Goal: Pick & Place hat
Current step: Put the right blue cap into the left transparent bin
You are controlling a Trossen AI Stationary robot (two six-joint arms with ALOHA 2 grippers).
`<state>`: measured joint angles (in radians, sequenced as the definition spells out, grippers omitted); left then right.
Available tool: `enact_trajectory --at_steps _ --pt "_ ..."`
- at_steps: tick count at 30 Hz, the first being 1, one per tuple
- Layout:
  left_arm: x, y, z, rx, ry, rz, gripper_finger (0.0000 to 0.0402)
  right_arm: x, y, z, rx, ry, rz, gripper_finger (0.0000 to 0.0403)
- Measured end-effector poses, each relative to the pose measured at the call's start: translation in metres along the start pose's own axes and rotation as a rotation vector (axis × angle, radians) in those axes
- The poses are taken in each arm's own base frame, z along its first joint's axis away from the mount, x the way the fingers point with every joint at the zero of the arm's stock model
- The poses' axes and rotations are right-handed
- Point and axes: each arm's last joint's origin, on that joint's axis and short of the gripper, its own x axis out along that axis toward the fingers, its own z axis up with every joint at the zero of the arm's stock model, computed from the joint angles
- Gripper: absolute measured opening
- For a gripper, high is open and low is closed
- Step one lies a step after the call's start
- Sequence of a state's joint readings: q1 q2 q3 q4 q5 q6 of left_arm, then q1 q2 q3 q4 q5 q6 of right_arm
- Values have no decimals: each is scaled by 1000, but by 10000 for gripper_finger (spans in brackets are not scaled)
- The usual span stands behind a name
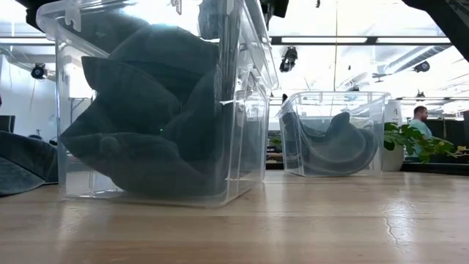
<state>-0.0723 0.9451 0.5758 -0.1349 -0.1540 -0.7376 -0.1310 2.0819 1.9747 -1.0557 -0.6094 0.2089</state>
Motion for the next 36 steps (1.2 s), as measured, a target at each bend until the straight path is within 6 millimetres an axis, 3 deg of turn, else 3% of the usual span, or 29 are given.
enact_trajectory --at_steps 9,15,22,27,36 --pt "0 0 -1 2 4 -2 153 0 0 0 -9 0 0 13" --pt "0 0 0 4 3 -4 153 0 0 5 -342 -45 -7 13" --pt "0 0 0 5 2 -5 153 -1 0 8 -384 -69 -9 13" --pt "-1 0 0 4 -1 -7 153 -1 1 12 -238 -107 2 13" --pt "-9 -2 4 -2 -26 -36 153 4 -9 0 205 -14 -5 13"
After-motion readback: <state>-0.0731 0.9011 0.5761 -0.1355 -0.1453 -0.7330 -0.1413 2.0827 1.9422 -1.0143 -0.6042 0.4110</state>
